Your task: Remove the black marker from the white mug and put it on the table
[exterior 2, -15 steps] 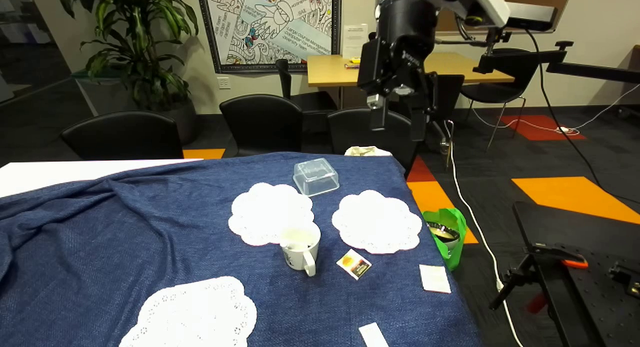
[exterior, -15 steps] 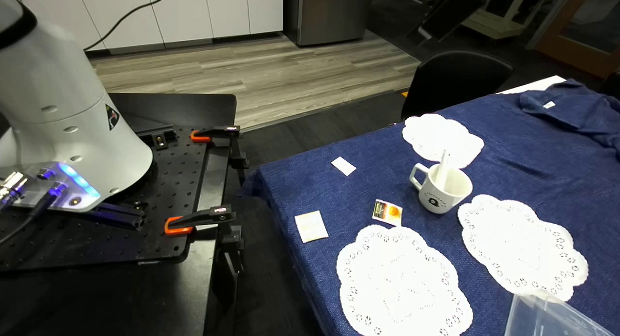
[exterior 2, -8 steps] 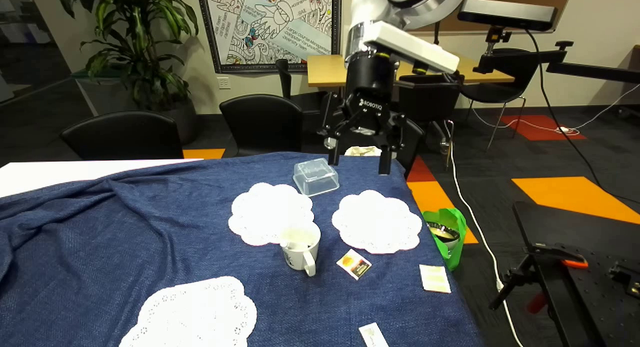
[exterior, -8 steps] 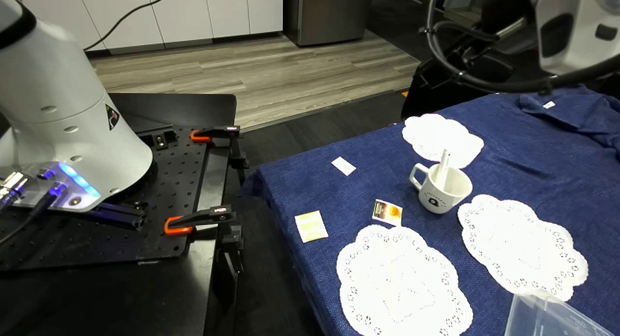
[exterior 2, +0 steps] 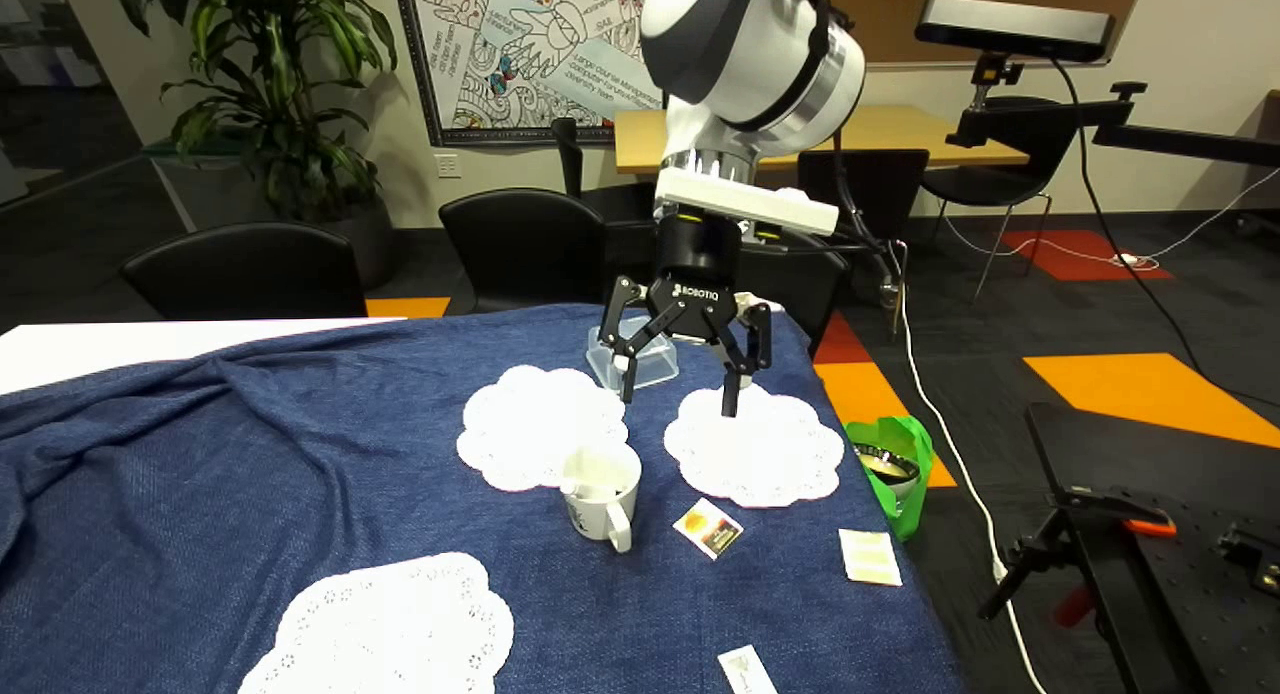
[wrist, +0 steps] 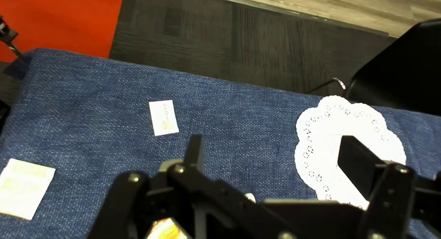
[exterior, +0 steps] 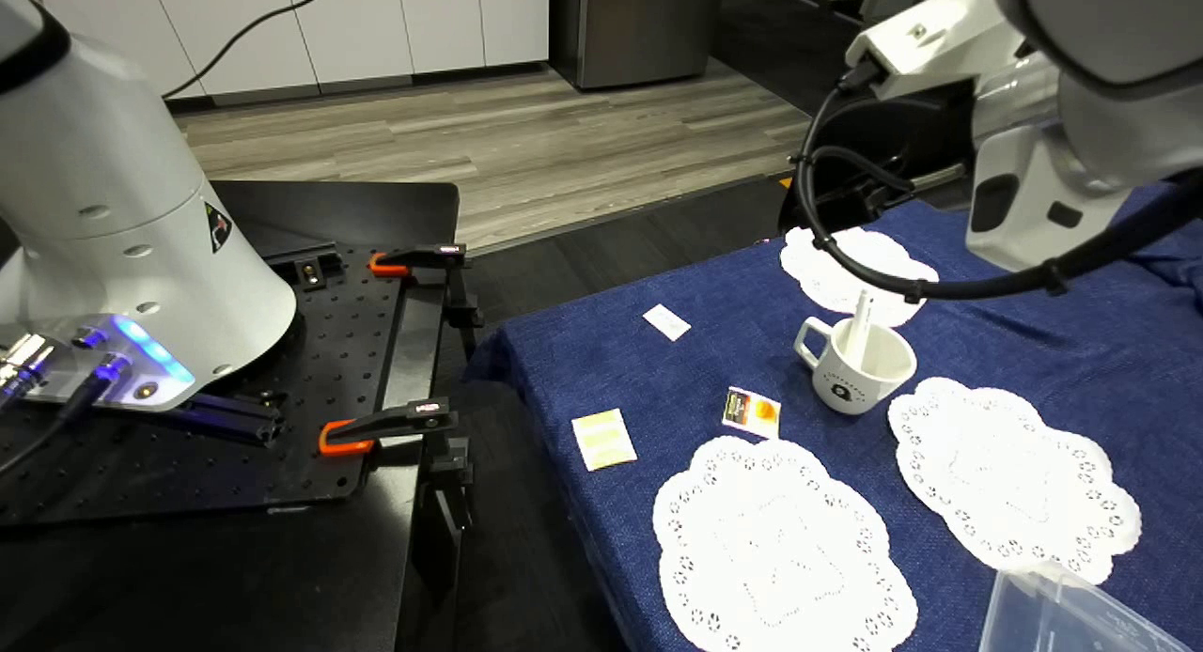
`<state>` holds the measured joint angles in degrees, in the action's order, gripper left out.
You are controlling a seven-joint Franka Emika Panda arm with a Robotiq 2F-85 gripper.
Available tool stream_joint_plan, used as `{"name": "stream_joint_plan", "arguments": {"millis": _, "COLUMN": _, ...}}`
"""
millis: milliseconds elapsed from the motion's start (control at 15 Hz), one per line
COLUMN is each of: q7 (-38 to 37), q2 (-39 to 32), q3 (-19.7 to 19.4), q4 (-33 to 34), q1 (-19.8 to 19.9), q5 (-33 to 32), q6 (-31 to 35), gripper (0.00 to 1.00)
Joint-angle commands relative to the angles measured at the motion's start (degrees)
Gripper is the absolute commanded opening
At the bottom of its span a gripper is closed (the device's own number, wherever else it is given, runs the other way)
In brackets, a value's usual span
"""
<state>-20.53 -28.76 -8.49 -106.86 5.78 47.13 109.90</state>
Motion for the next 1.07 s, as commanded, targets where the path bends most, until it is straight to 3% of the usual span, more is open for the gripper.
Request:
{"name": "stream_joint_plan", "arguments": {"millis": 0, "q7": -0.2, "q2": -1.2, "q3": 0.9, "q4": 0.7, "q1": 0.8, "q5": 0.2, "q6": -0.2, "gripper": 1.0}}
{"name": "stream_joint_plan", "arguments": {"millis": 467, "q7": -0.2, "q2": -3.4, "q3": 1.1, "q4": 2.4, "q1": 1.1, "q5": 0.9, "q6": -0.8, "gripper": 1.0}}
{"name": "stream_joint_plan", "arguments": {"millis": 1000, "q7": -2.6, "q2": -7.4, "q3": 1.1, "q4": 5.5, "q1": 3.1, "q5": 9.1, "q6": 0.4, "gripper": 1.0}}
